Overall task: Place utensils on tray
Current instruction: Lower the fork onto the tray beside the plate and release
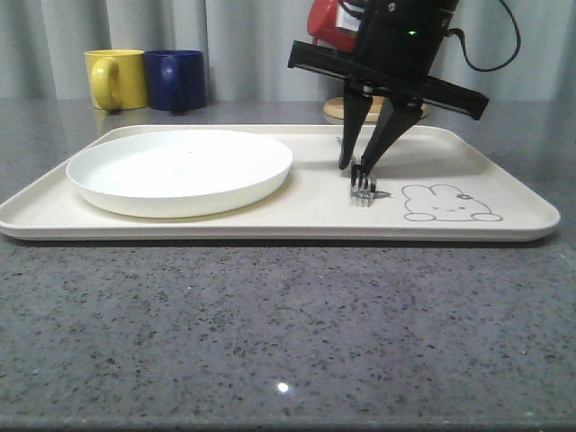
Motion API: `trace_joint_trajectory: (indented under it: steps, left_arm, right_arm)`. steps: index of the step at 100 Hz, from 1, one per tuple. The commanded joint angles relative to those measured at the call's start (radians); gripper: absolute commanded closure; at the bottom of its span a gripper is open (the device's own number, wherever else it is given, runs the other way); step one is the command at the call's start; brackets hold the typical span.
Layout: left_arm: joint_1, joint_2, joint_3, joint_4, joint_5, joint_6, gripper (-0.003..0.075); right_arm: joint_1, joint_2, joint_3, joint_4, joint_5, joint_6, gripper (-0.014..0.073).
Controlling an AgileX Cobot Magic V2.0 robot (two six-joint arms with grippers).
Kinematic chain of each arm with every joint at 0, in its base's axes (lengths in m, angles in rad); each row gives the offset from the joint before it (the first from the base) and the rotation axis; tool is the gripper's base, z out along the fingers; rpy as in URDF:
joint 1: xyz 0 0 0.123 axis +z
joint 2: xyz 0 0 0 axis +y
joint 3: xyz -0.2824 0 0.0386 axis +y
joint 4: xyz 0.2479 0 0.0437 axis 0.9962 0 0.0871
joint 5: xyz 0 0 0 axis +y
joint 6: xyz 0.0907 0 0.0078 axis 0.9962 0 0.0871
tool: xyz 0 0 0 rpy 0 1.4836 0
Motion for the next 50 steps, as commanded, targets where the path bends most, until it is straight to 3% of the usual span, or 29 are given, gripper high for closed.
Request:
trace_joint_trajectory:
  steps: [1,9,28,50]
  left_arm:
    - [-0.007,0.008,-0.025,-0.007,-0.071,0.0,0.0739]
    - [-0.007,0.008,-0.025,-0.007,-0.071,0.0,0.0739]
    - [-0.007,0.008,-0.025,-0.007,-0.071,0.0,0.0739]
    - [-0.007,0.008,-0.025,-0.007,-0.071,0.0,0.0739]
  right_arm:
    - [-0.001,-0.056,-0.031,0.019,-0.026,0.001,0.0209]
    - [-0.001,-0.059,-0.033,0.019,-0.024,0.001,0.0146]
    - [-0.001,-0.1,-0.051,-0.005,-0.014,-0.005,0.0148]
    - [-0.002,-0.186,-0.051,-0.265,0.071,-0.014,0.0148]
